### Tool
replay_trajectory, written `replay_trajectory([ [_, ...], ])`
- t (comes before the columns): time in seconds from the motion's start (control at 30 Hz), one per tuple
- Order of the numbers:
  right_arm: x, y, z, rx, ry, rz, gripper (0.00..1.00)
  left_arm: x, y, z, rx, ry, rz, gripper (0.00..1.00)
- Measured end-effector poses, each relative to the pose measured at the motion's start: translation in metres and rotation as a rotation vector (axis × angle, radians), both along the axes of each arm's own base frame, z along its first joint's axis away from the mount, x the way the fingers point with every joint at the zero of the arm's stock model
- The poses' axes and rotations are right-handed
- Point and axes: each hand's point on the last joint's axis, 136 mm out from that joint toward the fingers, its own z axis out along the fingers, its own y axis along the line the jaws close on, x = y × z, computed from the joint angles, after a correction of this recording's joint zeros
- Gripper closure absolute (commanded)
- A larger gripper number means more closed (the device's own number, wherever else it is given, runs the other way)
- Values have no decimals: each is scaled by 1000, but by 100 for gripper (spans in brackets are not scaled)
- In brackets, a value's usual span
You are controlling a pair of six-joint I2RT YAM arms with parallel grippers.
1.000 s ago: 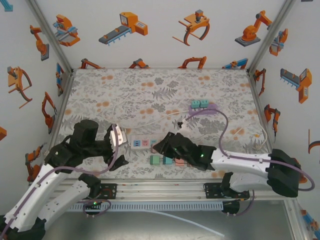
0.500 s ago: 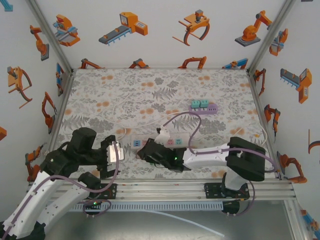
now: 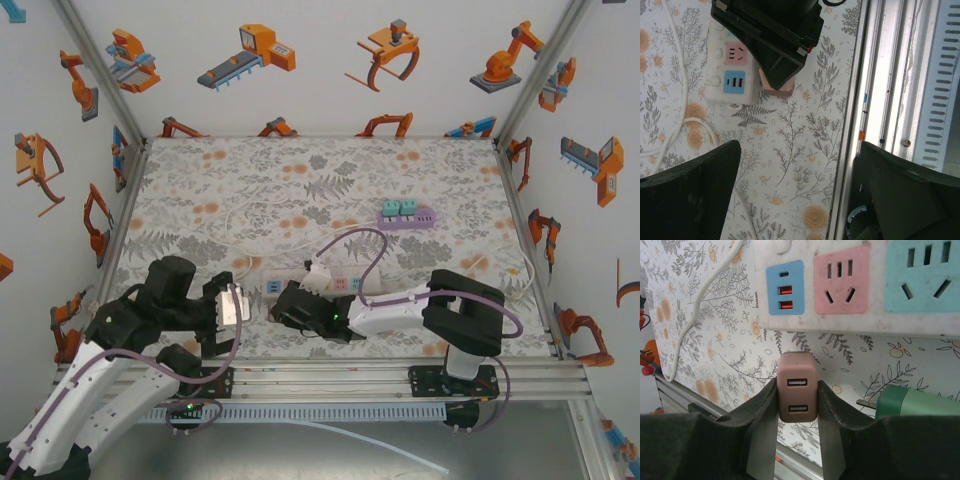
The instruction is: Pull the plug off the socket
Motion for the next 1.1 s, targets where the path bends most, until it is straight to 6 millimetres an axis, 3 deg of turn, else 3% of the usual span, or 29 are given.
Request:
replay_trajectory([
  [0.27, -5, -3, -6, -15, 44, -1, 58, 4, -3, 0, -5, -7, 1, 3],
  [0.7, -7, -10, -11, -47, 61, -9, 54, 5, -2, -3, 2, -8, 6, 3],
  [1.1, -9, -17, 17, -11, 49, -9, 53, 6, -3, -2, -6, -6, 14, 3],
])
